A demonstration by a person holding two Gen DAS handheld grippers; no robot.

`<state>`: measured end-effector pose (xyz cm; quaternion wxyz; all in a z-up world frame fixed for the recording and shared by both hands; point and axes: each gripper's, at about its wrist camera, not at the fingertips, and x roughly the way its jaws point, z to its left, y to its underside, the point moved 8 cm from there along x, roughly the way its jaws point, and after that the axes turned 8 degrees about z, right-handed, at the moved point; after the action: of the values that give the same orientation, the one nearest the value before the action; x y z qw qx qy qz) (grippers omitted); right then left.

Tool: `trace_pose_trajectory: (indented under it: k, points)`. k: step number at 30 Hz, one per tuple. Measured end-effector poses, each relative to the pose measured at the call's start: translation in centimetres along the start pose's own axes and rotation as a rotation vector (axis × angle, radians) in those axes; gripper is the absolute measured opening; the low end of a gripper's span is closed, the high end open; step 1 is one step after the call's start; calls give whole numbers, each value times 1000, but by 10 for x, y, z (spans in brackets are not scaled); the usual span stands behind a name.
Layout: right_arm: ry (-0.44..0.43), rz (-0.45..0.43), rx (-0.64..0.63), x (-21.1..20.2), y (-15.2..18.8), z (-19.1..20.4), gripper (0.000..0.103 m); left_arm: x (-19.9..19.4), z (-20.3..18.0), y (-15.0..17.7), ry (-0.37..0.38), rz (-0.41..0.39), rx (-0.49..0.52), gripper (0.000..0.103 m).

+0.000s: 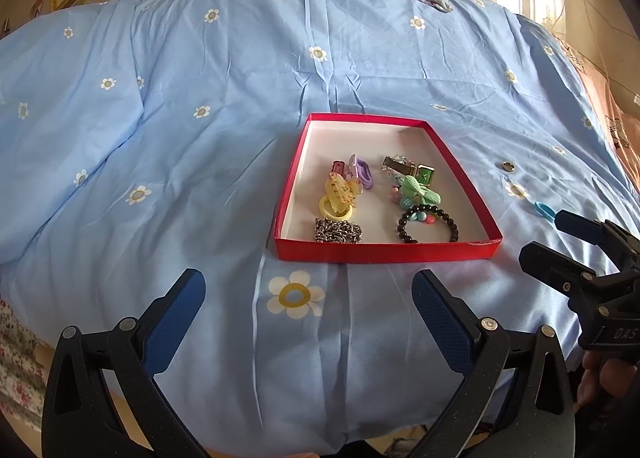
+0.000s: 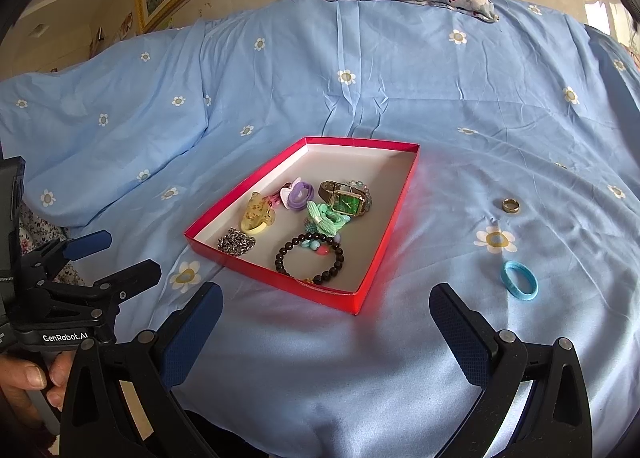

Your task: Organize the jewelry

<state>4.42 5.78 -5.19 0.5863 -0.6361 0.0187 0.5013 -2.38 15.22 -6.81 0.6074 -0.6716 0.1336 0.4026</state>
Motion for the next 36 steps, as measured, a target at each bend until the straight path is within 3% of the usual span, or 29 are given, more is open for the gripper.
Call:
trace_pose_trajectory:
  k: [36]
  points:
    - [-2, -7, 7, -2, -3, 2, 103, 1, -1, -3, 3, -4, 5, 103]
